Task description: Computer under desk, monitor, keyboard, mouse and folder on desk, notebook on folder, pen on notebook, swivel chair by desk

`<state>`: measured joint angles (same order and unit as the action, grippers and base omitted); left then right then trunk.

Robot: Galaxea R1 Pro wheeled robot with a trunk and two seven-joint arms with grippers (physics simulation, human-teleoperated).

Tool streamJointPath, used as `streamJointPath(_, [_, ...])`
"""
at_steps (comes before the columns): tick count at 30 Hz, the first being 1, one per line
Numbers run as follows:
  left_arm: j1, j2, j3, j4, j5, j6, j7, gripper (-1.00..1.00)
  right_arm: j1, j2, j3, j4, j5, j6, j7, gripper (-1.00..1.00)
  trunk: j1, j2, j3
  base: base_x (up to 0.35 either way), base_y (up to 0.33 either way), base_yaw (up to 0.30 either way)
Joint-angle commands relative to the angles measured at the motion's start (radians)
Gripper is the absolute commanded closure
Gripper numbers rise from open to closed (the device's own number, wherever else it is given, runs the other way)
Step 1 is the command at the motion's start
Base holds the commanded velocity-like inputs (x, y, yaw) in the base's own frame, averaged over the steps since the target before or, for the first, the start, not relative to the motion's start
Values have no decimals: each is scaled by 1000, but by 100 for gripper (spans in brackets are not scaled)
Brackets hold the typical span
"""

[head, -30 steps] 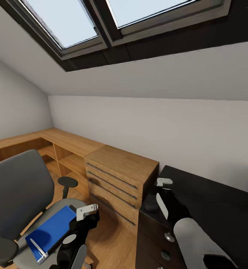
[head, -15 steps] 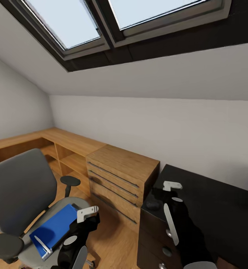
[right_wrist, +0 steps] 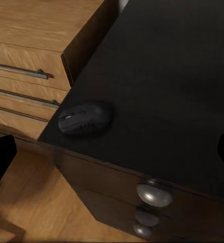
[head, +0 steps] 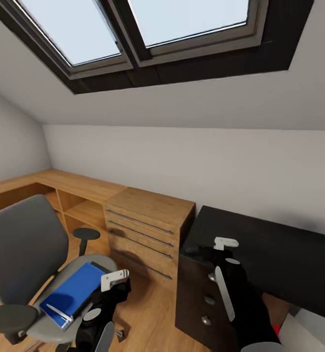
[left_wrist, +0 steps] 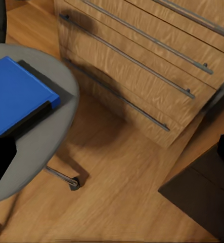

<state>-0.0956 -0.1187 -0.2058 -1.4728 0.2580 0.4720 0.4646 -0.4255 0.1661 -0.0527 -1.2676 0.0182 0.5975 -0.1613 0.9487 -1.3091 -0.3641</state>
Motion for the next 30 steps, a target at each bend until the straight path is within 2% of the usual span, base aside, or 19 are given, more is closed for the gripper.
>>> streamJointPath(1, [-1,1,-1,-1,10,2,9,-100,-1,1,-1,-1,2,5,-1,-100,0,-1,-1,-257,226,-265])
streamJointPath(10, [0,1,-1,1,11,2,9,-100,-1,1,0,1,2,4,-1,-100,0,-1,-7,-261,217,-208])
streamJointPath(18, [0,0,-2,2,10,2,9,-100,-1,1,1,6,1,2,-2,-100,0,-1,-15,-278,180,-77])
streamJointPath(30, [0,-1,-11,2,10,2,9,-100,-1,0,0,7,2,2,-1,-100,0,-1,-15,-292,-127,-2])
